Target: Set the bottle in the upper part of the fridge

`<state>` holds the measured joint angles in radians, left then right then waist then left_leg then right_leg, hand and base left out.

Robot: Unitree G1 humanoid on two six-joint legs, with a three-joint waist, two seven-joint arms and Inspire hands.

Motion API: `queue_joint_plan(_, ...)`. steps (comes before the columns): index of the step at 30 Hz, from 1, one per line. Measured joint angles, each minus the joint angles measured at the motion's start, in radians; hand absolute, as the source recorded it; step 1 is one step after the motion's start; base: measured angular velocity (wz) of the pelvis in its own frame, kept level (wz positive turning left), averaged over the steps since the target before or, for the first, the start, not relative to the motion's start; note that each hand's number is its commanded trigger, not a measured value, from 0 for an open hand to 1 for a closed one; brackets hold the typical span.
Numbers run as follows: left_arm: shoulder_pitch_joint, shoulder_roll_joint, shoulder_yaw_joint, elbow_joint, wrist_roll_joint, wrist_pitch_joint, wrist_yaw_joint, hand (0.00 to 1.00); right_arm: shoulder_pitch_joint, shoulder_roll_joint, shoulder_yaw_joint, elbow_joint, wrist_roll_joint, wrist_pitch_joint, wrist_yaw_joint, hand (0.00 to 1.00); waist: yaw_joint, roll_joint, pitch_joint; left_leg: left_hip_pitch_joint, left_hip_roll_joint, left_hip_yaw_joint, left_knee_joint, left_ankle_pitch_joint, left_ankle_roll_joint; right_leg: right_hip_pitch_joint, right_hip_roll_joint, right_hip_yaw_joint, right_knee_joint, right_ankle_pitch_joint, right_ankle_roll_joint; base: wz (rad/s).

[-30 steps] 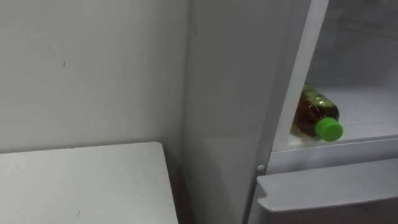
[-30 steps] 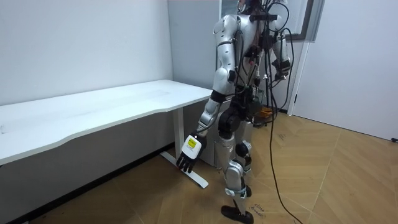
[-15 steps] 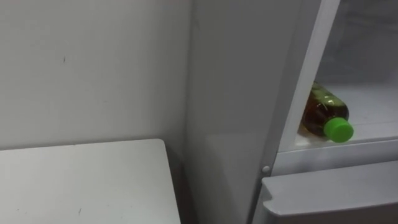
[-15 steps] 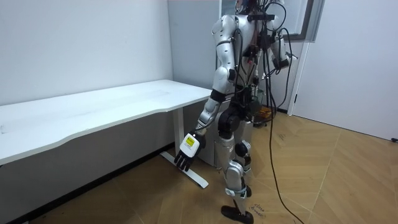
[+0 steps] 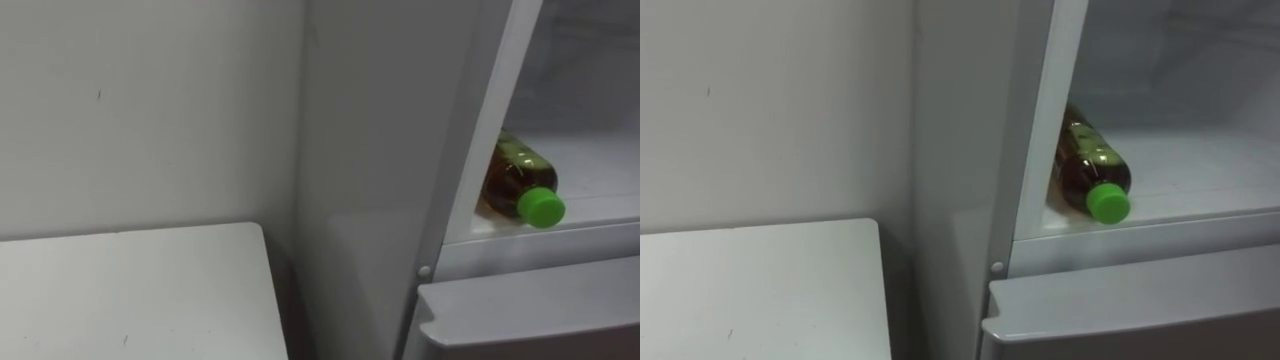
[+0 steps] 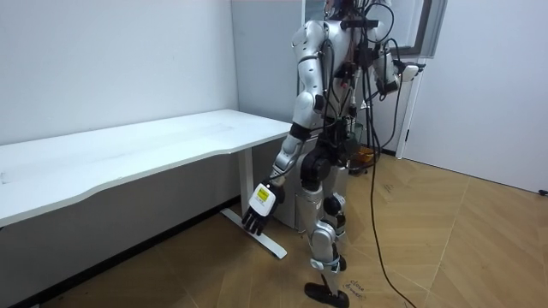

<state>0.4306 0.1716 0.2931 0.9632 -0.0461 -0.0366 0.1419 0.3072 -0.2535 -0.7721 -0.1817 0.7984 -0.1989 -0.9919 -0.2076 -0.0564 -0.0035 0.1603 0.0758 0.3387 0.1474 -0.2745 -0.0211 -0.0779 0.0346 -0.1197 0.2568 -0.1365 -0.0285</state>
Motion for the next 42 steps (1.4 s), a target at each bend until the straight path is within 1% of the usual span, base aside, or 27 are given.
queue_joint_plan(2, 0.001, -0.003, 0.000, 0.000, -0.001, 0.000, -0.001, 0.00, -0.001, 0.000, 0.000, -0.005, -0.003, 0.002, -0.012, 0.00, 0.000, 0.000, -0.0003, -0.003, -0.001, 0.000, 0.001, 0.000, 0.000, -0.005, -0.001, 0.001, 0.001, 0.000, 0.000, 0.00)
queue_joint_plan(4, 0.001, -0.003, 0.000, -0.001, -0.001, 0.000, -0.002, 0.00, -0.002, 0.000, 0.000, -0.028, -0.003, 0.023, -0.025, 0.00, -0.001, -0.001, -0.0006, -0.008, -0.001, 0.002, 0.003, 0.000, 0.000, -0.010, -0.001, 0.003, 0.001, 0.000, 0.000, 0.00)
queue_joint_plan(8, -0.005, -0.004, 0.000, -0.002, 0.016, -0.001, -0.002, 0.00, -0.007, 0.000, 0.000, -0.052, -0.023, 0.051, -0.057, 0.00, -0.001, -0.001, -0.0005, -0.008, -0.002, 0.002, 0.004, 0.000, 0.000, -0.009, -0.002, 0.003, 0.005, -0.002, 0.000, 0.00)
queue_joint_plan(9, -0.006, -0.004, 0.000, -0.002, 0.019, -0.003, -0.002, 0.00, -0.007, 0.000, 0.000, -0.063, -0.034, 0.064, -0.068, 0.00, 0.000, -0.001, -0.0004, -0.008, -0.002, 0.004, 0.004, 0.000, 0.000, -0.007, -0.003, 0.004, 0.010, -0.004, 0.000, -0.04)
queue_joint_plan(12, -0.006, -0.005, 0.002, -0.001, 0.053, -0.009, -0.004, 0.00, -0.008, 0.000, 0.004, -0.066, -0.120, 0.078, -0.084, 0.00, 0.009, 0.000, 0.0007, -0.008, -0.005, 0.010, 0.006, 0.002, 0.000, -0.016, -0.005, 0.008, 0.030, -0.008, -0.002, -0.07)
queue_joint_plan(13, -0.008, -0.007, 0.007, 0.001, 0.066, -0.013, -0.008, 0.00, -0.009, 0.000, 0.005, -0.072, -0.154, 0.091, -0.090, 0.00, 0.016, -0.002, 0.0009, -0.008, -0.010, 0.014, 0.008, 0.003, 0.001, -0.028, -0.008, 0.014, 0.044, -0.018, -0.002, -0.09)
queue_joint_plan(14, -0.009, -0.008, 0.009, 0.002, 0.076, -0.014, -0.009, 0.00, -0.010, 0.000, 0.006, -0.072, -0.169, 0.092, -0.092, 0.00, 0.018, -0.002, 0.0012, -0.007, -0.012, 0.014, 0.010, 0.004, 0.001, -0.032, -0.011, 0.016, 0.051, -0.021, -0.002, -0.07)
queue_joint_plan(15, -0.009, -0.011, 0.016, 0.002, 0.090, -0.020, -0.020, 0.00, -0.010, 0.000, 0.006, -0.079, -0.183, 0.096, -0.095, 0.00, 0.020, -0.002, 0.0013, -0.008, -0.016, 0.014, 0.015, 0.004, 0.001, -0.041, -0.013, 0.021, 0.060, -0.027, 0.001, 0.00)
queue_joint_plan(16, -0.009, -0.016, 0.024, 0.005, 0.093, -0.034, -0.024, 0.00, -0.011, 0.000, 0.010, -0.088, -0.202, 0.109, -0.106, 0.00, 0.023, -0.002, 0.0015, -0.008, -0.019, 0.012, 0.017, 0.004, 0.001, -0.046, -0.016, 0.024, 0.072, -0.033, 0.002, 0.00)
queue_joint_plan(17, -0.009, -0.018, 0.025, 0.009, 0.094, -0.039, -0.026, 0.00, -0.011, 0.000, 0.015, -0.091, -0.216, 0.113, -0.113, 0.00, 0.023, -0.002, 0.0015, -0.008, -0.020, 0.011, 0.017, 0.004, 0.002, -0.046, -0.017, 0.024, 0.074, -0.036, 0.004, 0.00)
queue_joint_plan(18, -0.009, -0.023, 0.034, 0.011, 0.093, -0.039, -0.032, 0.00, -0.011, 0.000, 0.032, -0.101, -0.231, 0.117, -0.131, 0.00, 0.023, -0.002, 0.0016, -0.007, -0.020, 0.008, 0.018, 0.004, 0.002, -0.045, -0.017, 0.024, 0.075, -0.041, 0.010, 0.00)
queue_joint_plan(21, -0.014, -0.038, 0.059, 0.045, 0.094, -0.041, -0.046, 0.00, -0.014, 0.000, 0.079, -0.149, -0.248, 0.151, -0.162, 0.00, 0.024, -0.002, 0.0017, 0.001, -0.022, 0.008, 0.017, 0.004, 0.002, -0.049, -0.017, 0.029, 0.094, -0.045, 0.006, -0.07)
queue_joint_plan(22, -0.014, -0.043, 0.068, 0.057, 0.095, -0.044, -0.046, 0.00, -0.014, 0.000, 0.096, -0.160, -0.253, 0.156, -0.167, 0.00, 0.025, -0.002, 0.0018, 0.001, -0.022, 0.008, 0.017, 0.003, 0.002, -0.051, -0.017, 0.028, 0.097, -0.046, 0.006, -0.10)
queue_joint_plan(23, -0.014, -0.045, 0.070, 0.064, 0.095, -0.047, -0.046, 0.00, -0.014, 0.000, 0.102, -0.164, -0.255, 0.157, -0.168, 0.00, 0.025, -0.003, 0.0019, -0.001, -0.022, 0.009, 0.016, 0.003, 0.002, -0.053, -0.017, 0.029, 0.099, -0.046, 0.006, -0.07)
queue_joint_plan(24, -0.015, -0.049, 0.084, 0.082, 0.094, -0.055, -0.046, 0.00, -0.014, 0.000, 0.111, -0.172, -0.259, 0.158, -0.169, 0.00, 0.024, -0.003, 0.0020, -0.002, -0.022, 0.010, 0.017, 0.003, 0.002, -0.058, -0.018, 0.030, 0.106, -0.047, 0.004, -0.04)
queue_joint_plan(27, -0.015, -0.053, 0.131, 0.112, 0.095, -0.059, -0.046, 0.00, -0.014, 0.000, 0.113, -0.174, -0.271, 0.158, -0.169, 0.00, 0.028, -0.003, 0.0021, -0.004, -0.022, 0.009, 0.021, 0.003, 0.002, -0.060, -0.016, 0.036, 0.108, -0.046, 0.001, -0.01)
queue_joint_plan(29, -0.010, -0.056, 0.143, 0.118, 0.096, -0.066, -0.046, 0.00, -0.014, 0.000, 0.115, -0.182, -0.276, 0.171, -0.169, 0.00, 0.032, -0.004, 0.0028, -0.004, -0.023, 0.009, 0.022, 0.003, 0.002, -0.062, -0.015, 0.038, 0.112, -0.046, 0.001, -0.05)
queue_joint_plan(31, -0.010, -0.068, 0.164, 0.118, 0.096, -0.083, -0.051, 0.00, -0.014, 0.000, 0.121, -0.184, -0.289, 0.179, -0.168, 0.00, 0.037, -0.004, 0.0029, -0.005, -0.026, 0.009, 0.022, 0.003, 0.003, -0.065, -0.017, 0.040, 0.116, -0.046, 0.001, -0.05)
queue_joint_plan(34, -0.012, -0.071, 0.175, 0.118, 0.097, -0.100, -0.067, 0.00, -0.014, 0.000, 0.121, -0.184, -0.290, 0.179, -0.168, 0.00, 0.047, -0.005, 0.0032, -0.006, -0.029, 0.009, 0.023, 0.003, 0.006, -0.070, -0.019, 0.044, 0.123, -0.046, 0.001, -0.05)
queue_joint_plan(38, -0.015, -0.071, 0.175, 0.125, 0.094, -0.110, -0.075, 0.00, -0.014, 0.000, 0.123, -0.184, -0.291, 0.179, -0.168, 0.00, 0.053, -0.007, 0.0040, -0.010, -0.034, 0.009, 0.023, 0.003, 0.009, -0.075, -0.018, 0.056, 0.128, -0.045, 0.002, -0.01)
queue_joint_plan(40, -0.026, -0.071, 0.175, 0.150, 0.094, -0.122, -0.080, 0.00, -0.014, 0.000, 0.132, -0.186, -0.291, 0.179, -0.168, 0.00, 0.055, -0.009, 0.0056, -0.010, -0.036, 0.011, 0.022, 0.003, 0.010, -0.076, -0.018, 0.061, 0.132, -0.046, 0.002, -0.04)
queue_joint_plan(42, -0.035, -0.073, 0.175, 0.162, 0.094, -0.123, -0.085, 0.00, -0.014, 0.000, 0.146, -0.188, -0.291, 0.179, -0.168, 0.00, 0.055, -0.011, 0.0066, -0.010, -0.036, 0.011, 0.023, 0.002, 0.010, -0.076, -0.018, 0.062, 0.133, -0.046, 0.002, 0.00)
